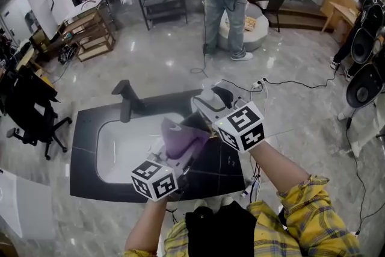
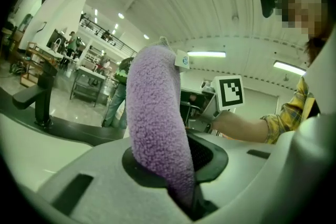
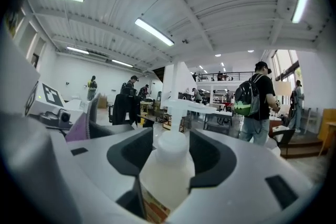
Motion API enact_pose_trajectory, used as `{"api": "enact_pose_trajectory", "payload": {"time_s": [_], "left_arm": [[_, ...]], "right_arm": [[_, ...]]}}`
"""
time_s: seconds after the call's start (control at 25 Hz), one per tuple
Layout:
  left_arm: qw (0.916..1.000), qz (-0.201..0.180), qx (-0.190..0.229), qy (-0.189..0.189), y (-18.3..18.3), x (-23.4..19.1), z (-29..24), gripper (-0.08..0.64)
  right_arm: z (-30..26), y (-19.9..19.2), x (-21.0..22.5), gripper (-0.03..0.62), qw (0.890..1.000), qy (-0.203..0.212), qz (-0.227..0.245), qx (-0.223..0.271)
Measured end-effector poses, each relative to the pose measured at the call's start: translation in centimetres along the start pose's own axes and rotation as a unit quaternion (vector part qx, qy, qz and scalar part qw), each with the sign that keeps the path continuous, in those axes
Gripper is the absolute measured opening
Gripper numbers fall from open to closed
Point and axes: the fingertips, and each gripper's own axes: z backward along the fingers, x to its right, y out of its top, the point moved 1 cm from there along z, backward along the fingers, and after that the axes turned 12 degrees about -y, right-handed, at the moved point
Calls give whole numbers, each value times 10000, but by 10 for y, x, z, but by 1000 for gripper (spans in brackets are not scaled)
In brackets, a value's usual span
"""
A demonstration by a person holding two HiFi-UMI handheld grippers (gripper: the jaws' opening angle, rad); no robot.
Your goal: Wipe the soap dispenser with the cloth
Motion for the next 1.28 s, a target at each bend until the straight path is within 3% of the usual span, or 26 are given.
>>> {"api": "enact_pose_trajectory", "payload": {"time_s": [0.32,0.56,0.8,1.28], "left_arm": [[9988,-459,-132,-98,14,-5,-28,57],[9980,-419,-420,-238,0,-13,-54,57],[9970,-168,-747,-112,-28,-32,-62,57],[9903,-29,-1387,128,-79,-60,-68,57]], "right_arm": [[41,6,39,195,9965,-384,-386,641],[59,-9,69,193,9939,-772,-614,499],[68,-21,80,192,9918,-943,-747,424],[71,-52,78,189,9904,-956,-996,104]]}}
